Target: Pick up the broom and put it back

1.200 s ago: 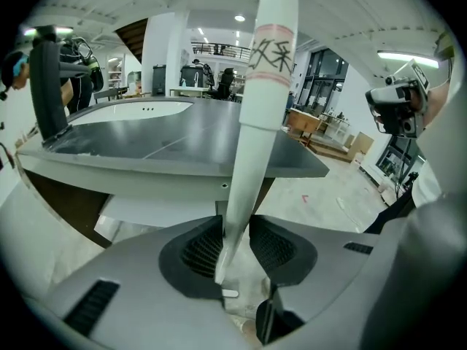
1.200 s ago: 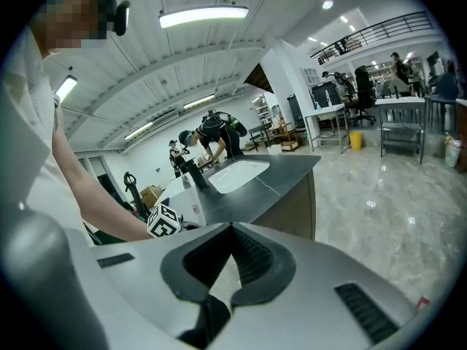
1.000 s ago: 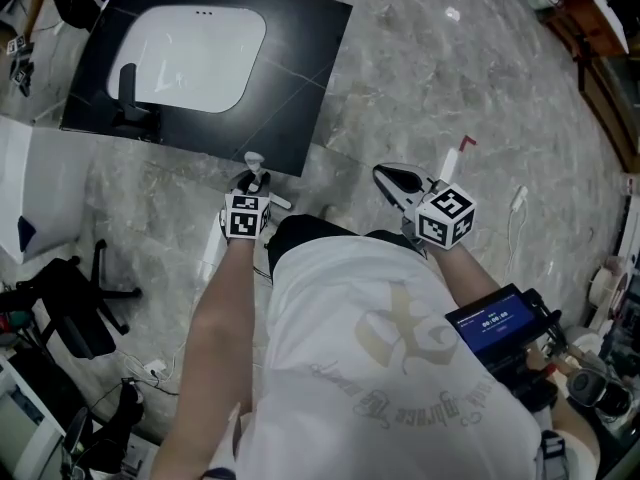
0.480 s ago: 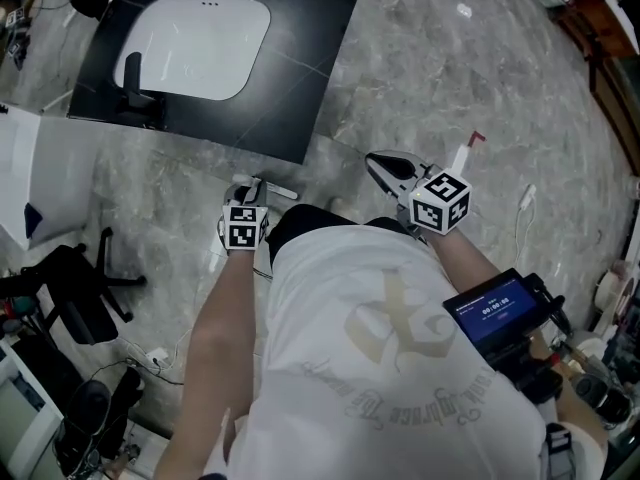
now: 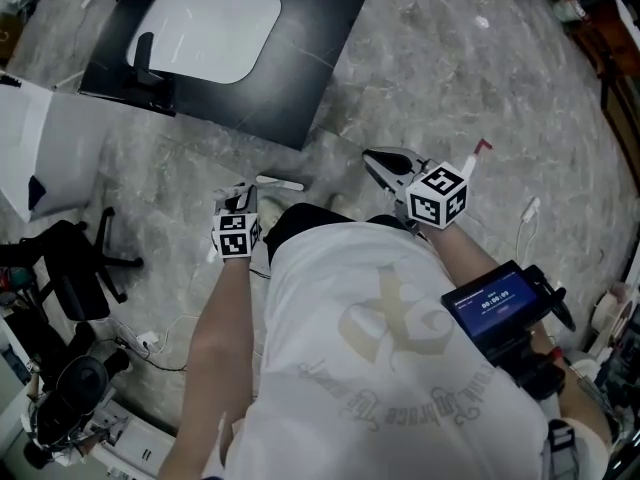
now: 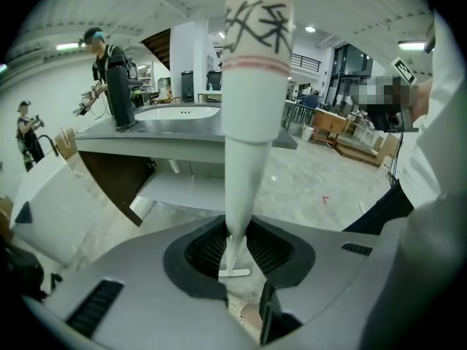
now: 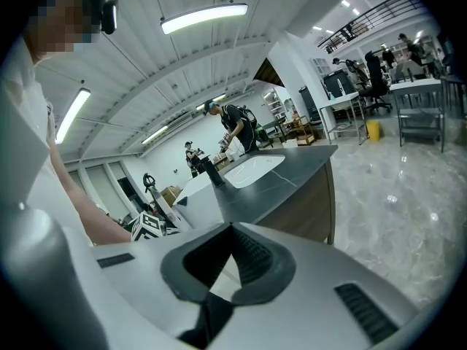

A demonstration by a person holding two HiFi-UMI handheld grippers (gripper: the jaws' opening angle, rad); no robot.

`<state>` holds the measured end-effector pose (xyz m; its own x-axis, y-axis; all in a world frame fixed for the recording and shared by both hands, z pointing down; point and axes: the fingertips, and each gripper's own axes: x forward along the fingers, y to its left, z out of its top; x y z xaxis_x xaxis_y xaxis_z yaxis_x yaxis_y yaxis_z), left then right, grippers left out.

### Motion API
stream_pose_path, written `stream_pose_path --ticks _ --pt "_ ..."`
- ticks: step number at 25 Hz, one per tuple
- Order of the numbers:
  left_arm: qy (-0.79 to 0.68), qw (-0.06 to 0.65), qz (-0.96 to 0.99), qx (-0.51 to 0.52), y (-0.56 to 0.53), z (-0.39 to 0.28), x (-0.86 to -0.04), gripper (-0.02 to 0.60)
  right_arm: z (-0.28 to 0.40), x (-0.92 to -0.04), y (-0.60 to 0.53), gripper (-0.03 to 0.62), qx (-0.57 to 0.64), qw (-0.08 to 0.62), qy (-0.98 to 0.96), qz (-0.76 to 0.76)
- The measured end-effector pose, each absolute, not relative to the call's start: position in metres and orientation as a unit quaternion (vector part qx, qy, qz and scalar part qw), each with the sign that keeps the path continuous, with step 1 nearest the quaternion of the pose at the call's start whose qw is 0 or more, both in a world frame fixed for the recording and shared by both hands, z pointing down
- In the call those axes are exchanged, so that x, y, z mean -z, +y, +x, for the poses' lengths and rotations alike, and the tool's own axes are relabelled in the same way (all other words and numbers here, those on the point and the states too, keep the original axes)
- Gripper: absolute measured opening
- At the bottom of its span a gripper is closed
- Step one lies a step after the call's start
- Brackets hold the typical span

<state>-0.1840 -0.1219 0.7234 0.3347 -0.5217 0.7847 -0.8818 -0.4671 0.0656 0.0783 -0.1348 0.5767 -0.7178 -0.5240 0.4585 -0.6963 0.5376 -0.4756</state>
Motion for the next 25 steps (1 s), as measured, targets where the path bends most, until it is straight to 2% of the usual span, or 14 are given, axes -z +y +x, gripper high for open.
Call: stream_pose_path --ticks 8,25 --pt "-0.504 0.261 0.759 -0.318 -0.105 -0.182 -0.696 0.094 0.086 -0.576 -0.129 0.017 -0.330 0.123 -0.878 0.324" --pt "-0.509 0.215 0.800 -0.233 -0.053 -0.183 -0.607 0.094 0.035 -0.580 -0.078 0.017 -0.324 0.121 -0.892 0.292"
